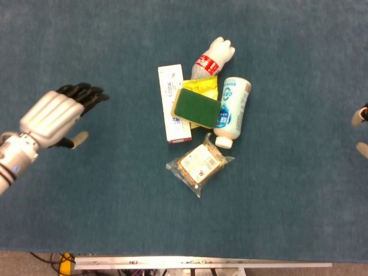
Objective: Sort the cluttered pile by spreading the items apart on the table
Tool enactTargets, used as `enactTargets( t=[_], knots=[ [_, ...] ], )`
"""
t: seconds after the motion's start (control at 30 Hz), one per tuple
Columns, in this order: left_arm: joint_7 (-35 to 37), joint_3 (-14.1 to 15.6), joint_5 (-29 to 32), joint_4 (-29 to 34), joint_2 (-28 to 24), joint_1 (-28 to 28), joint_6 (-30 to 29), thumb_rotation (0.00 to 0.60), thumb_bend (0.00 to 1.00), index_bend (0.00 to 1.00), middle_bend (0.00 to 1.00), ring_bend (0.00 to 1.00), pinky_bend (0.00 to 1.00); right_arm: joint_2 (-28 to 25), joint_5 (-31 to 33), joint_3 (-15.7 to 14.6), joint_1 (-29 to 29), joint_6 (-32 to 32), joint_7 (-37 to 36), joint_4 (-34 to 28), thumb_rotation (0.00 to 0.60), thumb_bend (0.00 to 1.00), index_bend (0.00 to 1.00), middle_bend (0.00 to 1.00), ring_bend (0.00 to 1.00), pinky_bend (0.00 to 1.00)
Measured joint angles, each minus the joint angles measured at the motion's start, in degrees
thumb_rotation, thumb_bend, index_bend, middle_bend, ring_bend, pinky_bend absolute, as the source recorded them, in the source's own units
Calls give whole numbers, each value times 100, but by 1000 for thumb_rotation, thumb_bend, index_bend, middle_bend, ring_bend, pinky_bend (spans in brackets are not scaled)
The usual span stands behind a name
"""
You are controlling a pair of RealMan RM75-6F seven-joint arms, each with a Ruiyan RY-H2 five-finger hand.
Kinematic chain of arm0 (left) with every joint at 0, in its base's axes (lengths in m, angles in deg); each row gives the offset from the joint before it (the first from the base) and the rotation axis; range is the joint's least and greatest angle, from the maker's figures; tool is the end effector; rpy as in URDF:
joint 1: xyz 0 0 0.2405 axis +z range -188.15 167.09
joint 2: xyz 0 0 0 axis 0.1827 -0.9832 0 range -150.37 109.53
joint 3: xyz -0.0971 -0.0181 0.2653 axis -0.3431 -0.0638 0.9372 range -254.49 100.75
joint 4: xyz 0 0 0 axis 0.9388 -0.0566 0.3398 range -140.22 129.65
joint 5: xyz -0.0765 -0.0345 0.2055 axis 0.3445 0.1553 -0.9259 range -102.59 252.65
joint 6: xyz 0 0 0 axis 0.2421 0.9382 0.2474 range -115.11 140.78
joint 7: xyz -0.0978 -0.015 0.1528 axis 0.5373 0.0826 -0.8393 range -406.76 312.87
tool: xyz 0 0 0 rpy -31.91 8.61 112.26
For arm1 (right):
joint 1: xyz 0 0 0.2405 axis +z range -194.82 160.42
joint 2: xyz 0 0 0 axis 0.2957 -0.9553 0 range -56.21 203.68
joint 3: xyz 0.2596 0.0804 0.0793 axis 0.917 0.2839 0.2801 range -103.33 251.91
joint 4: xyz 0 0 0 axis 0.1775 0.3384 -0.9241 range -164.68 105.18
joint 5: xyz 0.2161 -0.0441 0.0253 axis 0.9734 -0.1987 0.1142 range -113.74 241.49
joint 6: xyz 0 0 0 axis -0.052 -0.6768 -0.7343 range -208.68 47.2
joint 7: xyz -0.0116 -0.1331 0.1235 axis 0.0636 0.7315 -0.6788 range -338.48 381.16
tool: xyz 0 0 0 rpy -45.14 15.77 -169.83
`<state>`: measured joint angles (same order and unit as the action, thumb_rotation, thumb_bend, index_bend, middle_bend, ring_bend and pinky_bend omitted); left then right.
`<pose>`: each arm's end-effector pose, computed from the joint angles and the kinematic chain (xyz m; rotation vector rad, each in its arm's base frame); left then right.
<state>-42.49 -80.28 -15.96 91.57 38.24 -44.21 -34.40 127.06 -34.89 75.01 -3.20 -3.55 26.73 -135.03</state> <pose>-0.2297 0.3378 0.0796 -2.1093 -0.9317 -0.7557 -0.2443 -0.2447 0.1573 1.7940 -0.7397 0.9699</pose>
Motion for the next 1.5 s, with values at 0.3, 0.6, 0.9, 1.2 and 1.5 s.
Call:
enactTargets(
  t=[0.3, 0.6, 0.9, 1.2, 1.5],
  knots=[
    [176, -225, 482, -375, 563, -722, 706, 600, 358, 44, 33, 20, 148, 45, 87, 19, 42, -59, 14, 21, 600, 151, 459, 501, 418, 395],
    [296, -360, 801, -770, 995, -1263, 1194, 600, 358, 0, 0, 0, 112, 98, 198, 46, 131, -208, 4, 72, 600, 151, 459, 501, 418, 395],
    [267, -446, 1184, -1125, 1394, -1692, 1560, 600, 358, 0, 0, 0, 111, 133, 292, 70, 200, -293, -47, 150, 600, 151, 459, 501, 418, 395],
    [111, -445, 1491, -1281, 1640, -2022, 1838, 600, 358, 0, 0, 0, 111, 120, 333, 63, 202, -279, -140, 225, 600, 151, 459, 501, 418, 395],
    [-130, -436, 1824, -1237, 1834, -2230, 1902, 600, 358, 0, 0, 0, 111, 114, 319, 27, 166, -212, -256, 295, 600, 151, 459, 501, 418, 395]
  ],
)
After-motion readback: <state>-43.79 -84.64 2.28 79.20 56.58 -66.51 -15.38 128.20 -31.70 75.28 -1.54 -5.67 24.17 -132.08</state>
